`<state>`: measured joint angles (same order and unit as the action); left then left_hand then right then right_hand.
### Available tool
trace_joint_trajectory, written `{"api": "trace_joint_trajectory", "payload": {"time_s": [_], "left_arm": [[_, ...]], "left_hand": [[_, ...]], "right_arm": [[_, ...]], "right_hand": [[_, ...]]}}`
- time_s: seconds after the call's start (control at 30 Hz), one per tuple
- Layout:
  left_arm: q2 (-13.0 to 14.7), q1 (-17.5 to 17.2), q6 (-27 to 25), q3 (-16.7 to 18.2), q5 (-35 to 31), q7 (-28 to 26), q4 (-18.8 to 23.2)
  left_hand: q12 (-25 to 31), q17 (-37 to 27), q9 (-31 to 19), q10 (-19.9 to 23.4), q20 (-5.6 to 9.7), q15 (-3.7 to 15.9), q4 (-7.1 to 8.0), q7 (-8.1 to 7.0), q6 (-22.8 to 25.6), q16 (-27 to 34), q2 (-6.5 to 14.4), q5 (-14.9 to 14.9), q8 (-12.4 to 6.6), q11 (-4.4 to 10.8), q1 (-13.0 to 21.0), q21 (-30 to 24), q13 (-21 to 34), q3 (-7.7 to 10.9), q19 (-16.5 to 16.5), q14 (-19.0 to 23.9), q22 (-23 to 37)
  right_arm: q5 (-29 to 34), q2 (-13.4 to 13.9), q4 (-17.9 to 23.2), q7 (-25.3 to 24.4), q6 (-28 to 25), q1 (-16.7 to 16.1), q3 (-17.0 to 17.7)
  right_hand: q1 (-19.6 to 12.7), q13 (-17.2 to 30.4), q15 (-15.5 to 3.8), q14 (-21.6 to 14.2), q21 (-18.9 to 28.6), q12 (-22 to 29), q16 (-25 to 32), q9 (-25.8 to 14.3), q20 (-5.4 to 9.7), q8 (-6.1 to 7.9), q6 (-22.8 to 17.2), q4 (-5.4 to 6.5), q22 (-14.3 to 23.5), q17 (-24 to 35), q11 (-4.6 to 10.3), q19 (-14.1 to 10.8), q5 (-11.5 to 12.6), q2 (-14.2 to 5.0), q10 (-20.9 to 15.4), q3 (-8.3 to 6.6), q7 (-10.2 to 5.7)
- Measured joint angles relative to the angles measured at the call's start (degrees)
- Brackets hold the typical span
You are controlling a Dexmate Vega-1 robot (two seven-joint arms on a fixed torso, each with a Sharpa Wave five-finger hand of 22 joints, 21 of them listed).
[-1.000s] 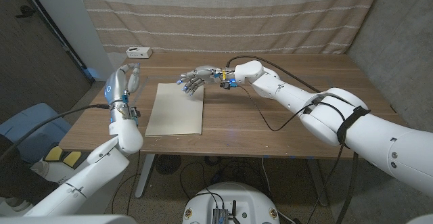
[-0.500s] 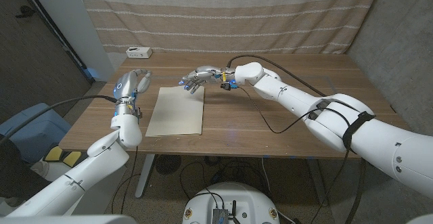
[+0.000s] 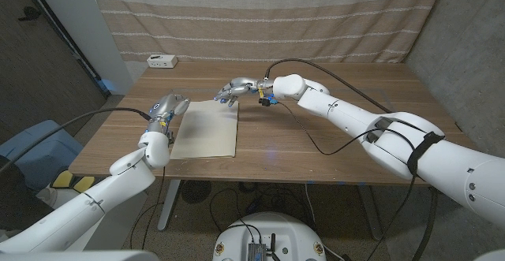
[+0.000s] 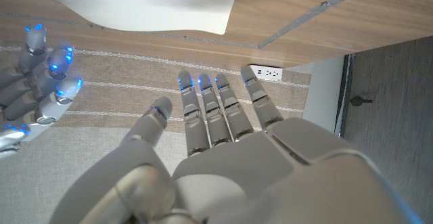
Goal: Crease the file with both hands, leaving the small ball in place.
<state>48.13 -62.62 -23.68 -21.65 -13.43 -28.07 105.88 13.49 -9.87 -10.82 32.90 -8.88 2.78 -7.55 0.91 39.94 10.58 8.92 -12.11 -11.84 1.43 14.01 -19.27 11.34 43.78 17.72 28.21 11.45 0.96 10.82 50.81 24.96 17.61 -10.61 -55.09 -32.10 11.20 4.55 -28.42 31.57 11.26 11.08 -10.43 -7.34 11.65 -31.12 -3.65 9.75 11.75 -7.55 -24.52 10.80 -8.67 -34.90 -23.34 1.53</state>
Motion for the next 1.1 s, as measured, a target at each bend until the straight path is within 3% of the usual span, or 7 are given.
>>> {"api": "trace_joint_trajectory", "payload": {"time_s": [0.23, 0.37, 0.57, 1.1], "left_arm": [[0.47, 1.69, 0.04, -2.39, 1.06, 2.58, -1.10], [0.74, 2.51, 0.07, -3.51, 1.54, 3.71, -1.59], [1.06, 3.56, -0.32, -5.11, 1.96, 4.89, -2.13], [2.11, 5.36, -3.67, -7.66, 2.38, 7.66, -2.01]], "left_hand": [[0.00, 0.00, 0.00, 0.01, 0.00, 0.00, -0.37, 0.21, -0.21, 0.00, 0.68, -0.43, 0.00, 0.01, 0.68, 0.00, 0.00, 0.37, 0.00, 0.00, 0.00], [0.00, 0.00, 0.00, 0.33, 0.10, 0.00, -0.60, 0.61, 0.20, 0.00, 0.49, -0.44, 0.00, 0.33, 1.28, 0.00, 0.00, 0.60, -0.11, 0.00, 0.00], [0.00, -0.01, 0.01, 1.88, 0.41, -0.02, -0.60, 1.40, 1.90, 0.00, 0.59, -0.62, 0.00, 0.21, 1.38, 0.00, 0.00, 0.60, 0.21, 0.45, 0.00], [0.38, -0.01, -0.26, 3.42, 0.71, -0.02, 0.09, 1.83, 3.09, 0.45, -0.17, -0.88, -0.27, -0.09, 0.61, -0.01, -0.01, 0.34, 0.51, 2.51, 0.01]], "right_arm": [[3.57, 0.61, 1.10, -2.85, -0.62, 0.58, -1.78], [6.61, 0.73, 1.57, -4.99, -1.42, 1.03, -2.97], [10.85, 0.25, 0.99, -7.63, -2.57, 2.01, -4.80], [17.75, -2.43, -2.90, -10.90, -5.80, 4.53, -9.44]], "right_hand": [[-1.44, 0.00, -1.52, -0.12, -0.23, 0.00, 0.44, 0.00, 1.36, 0.00, -0.42, -0.64, 0.00, 0.49, 0.65, -0.17, 0.00, -1.01, -0.04, -0.64, -0.43], [-1.44, 0.00, -2.38, -0.99, -0.52, 0.65, 1.43, 0.00, 2.14, 0.00, -2.20, -0.12, 0.00, 1.12, 1.61, -0.98, 0.00, -1.87, -1.08, -1.60, -0.50], [-1.85, 0.00, -2.84, -1.45, -0.77, 1.08, 1.88, 0.00, 2.44, 0.01, -3.38, 0.32, -0.01, 1.58, 1.51, -1.29, 0.00, -2.81, -1.97, -3.18, -0.51], [-1.85, 0.00, -3.67, -0.62, -1.49, 1.08, 1.88, 0.04, 3.35, 0.01, -4.30, 0.78, -0.01, 2.29, 1.73, -0.97, 0.23, -2.81, -2.17, -5.04, -0.82]]}}
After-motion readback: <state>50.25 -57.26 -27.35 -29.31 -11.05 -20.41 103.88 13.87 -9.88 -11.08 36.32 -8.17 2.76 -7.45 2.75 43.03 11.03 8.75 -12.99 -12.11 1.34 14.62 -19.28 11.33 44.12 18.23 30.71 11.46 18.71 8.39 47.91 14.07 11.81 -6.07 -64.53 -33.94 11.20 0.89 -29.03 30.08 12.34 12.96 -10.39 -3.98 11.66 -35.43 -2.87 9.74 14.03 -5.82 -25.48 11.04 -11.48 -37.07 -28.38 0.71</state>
